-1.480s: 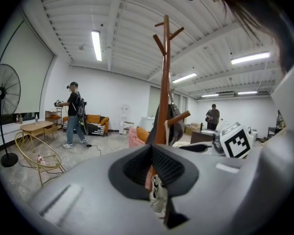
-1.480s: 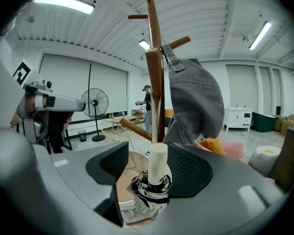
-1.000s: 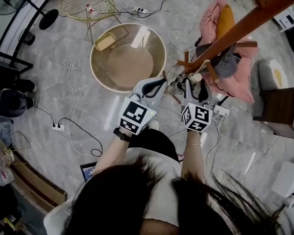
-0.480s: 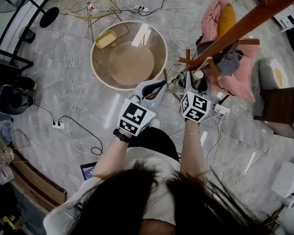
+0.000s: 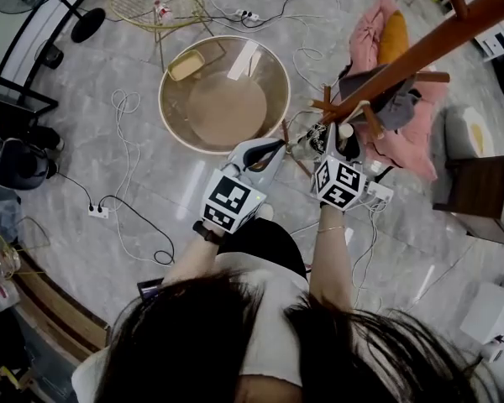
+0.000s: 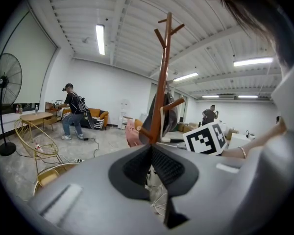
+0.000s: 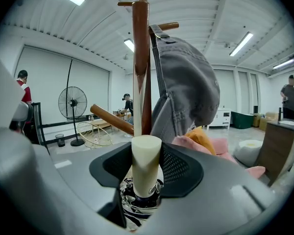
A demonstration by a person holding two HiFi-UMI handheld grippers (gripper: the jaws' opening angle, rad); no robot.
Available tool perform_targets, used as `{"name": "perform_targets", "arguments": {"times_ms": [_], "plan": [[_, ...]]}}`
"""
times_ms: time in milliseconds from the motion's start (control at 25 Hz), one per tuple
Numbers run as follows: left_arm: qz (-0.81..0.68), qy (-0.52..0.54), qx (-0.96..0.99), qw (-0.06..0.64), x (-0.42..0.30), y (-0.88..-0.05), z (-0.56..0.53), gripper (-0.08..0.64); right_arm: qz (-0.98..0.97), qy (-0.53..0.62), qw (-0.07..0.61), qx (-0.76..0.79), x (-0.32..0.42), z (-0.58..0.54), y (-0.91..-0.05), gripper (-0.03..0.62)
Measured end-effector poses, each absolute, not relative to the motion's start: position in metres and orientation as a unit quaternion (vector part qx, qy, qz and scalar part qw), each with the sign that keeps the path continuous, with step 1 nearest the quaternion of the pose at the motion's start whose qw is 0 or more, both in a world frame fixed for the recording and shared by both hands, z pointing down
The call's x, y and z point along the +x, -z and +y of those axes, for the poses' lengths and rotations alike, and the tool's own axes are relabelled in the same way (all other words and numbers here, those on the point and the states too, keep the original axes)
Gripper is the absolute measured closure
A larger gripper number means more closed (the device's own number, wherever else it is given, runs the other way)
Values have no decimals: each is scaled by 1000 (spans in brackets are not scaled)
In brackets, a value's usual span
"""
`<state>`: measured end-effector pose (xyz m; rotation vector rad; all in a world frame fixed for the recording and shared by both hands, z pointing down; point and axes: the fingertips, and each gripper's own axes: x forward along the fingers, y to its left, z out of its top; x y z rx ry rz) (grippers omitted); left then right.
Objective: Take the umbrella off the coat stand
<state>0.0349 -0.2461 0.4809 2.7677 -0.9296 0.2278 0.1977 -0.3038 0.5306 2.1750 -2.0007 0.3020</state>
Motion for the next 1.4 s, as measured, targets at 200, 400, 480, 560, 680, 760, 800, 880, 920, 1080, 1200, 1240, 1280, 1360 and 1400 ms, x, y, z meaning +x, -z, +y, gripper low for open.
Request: {"name": "perform_targets", "arguments": {"times_ms": [200,400,480,560,680,760,800,880,920,1080,1200,1240,1280,1360,1400], "plan": [[-317,-77,939,107,32,-483,-243,502,-670,-102,85,730,195,-300,-531,430],[-320,-75,939,106,31,-480,-246,502,-670,-96,86,731,195,-295,-527,431],[-322,-73,938,107,31,-480,-247,502,-668,-94,84,733,196,-291,-527,431],[-326,-72,937,105,30,-480,-250,502,-667,-93,82,734,198,-287,-525,431],[-329,-68,936,104,29,-478,-252,502,-669,-92,79,733,199,-281,-521,431],[-329,-65,936,106,30,-477,-252,502,-670,-93,76,733,199,-276,-518,431],[-328,-63,937,106,31,-477,-252,502,-670,-93,75,732,200,-273,-517,431],[-325,-61,938,106,35,-475,-252,502,-672,-90,73,732,202,-268,-513,431],[-323,-59,939,105,37,-474,-252,502,-673,-88,72,731,202,-265,-510,431],[-316,-52,942,99,45,-466,-251,502,-677,-78,66,729,204,-254,-495,431],[-309,-50,945,94,53,-461,-249,502,-678,-74,58,729,208,-243,-484,431],[-307,-48,946,91,56,-459,-248,502,-678,-73,55,729,210,-240,-480,431],[-306,-47,947,89,58,-457,-248,502,-678,-72,52,729,211,-236,-476,431],[-303,-44,948,85,61,-452,-247,502,-679,-68,47,730,214,-228,-468,431],[-301,-43,949,82,64,-449,-247,502,-679,-66,44,730,215,-225,-464,431]]}}
